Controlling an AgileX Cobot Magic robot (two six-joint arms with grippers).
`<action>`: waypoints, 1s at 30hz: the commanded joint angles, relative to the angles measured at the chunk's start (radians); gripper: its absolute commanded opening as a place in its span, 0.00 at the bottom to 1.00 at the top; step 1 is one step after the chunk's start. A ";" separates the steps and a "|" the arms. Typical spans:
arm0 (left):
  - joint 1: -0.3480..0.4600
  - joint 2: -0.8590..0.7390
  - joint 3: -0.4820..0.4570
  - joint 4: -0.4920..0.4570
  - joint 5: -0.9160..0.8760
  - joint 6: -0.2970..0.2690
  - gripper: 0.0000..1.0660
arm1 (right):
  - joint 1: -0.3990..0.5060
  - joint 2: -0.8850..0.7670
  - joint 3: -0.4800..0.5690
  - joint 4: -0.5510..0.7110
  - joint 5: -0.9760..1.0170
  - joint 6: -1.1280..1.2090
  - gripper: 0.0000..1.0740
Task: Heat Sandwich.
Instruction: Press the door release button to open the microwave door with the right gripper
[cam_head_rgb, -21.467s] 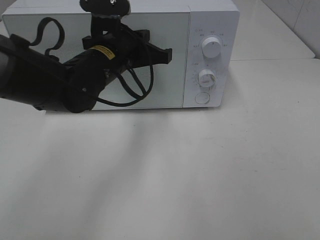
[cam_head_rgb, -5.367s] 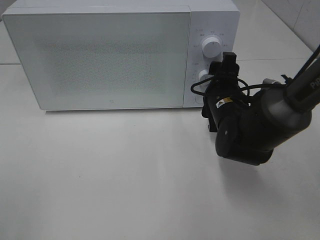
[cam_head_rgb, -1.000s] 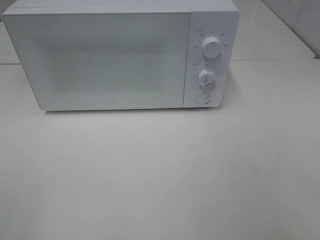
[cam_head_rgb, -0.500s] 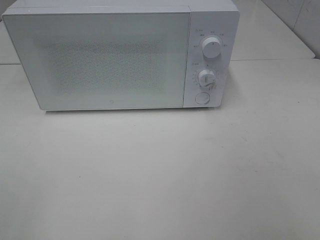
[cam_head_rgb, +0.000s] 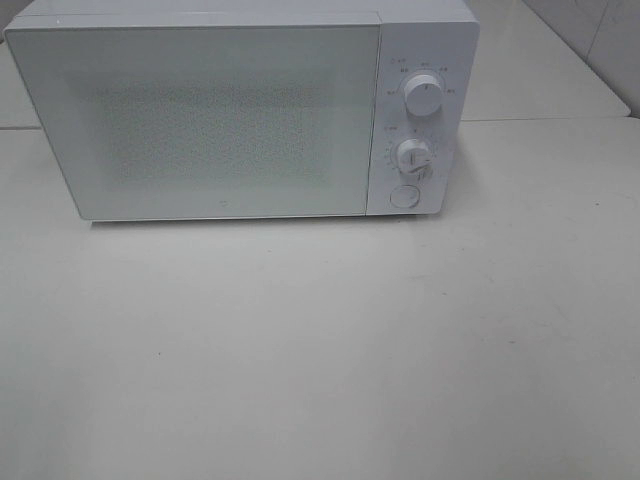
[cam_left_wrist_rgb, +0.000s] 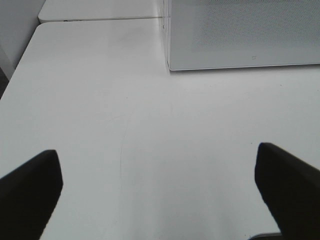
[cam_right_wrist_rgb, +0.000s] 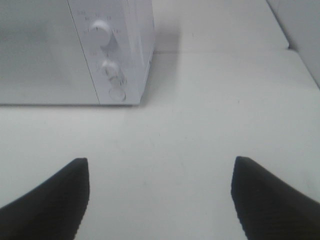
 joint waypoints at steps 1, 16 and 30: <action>-0.008 -0.022 0.004 -0.002 -0.006 -0.002 0.97 | -0.007 0.027 0.028 -0.008 -0.158 0.004 0.71; -0.008 -0.022 0.004 -0.002 -0.006 -0.002 0.97 | -0.007 0.264 0.158 -0.011 -0.656 0.005 0.71; -0.008 -0.022 0.004 -0.002 -0.006 -0.002 0.97 | -0.007 0.591 0.185 -0.011 -1.053 0.028 0.71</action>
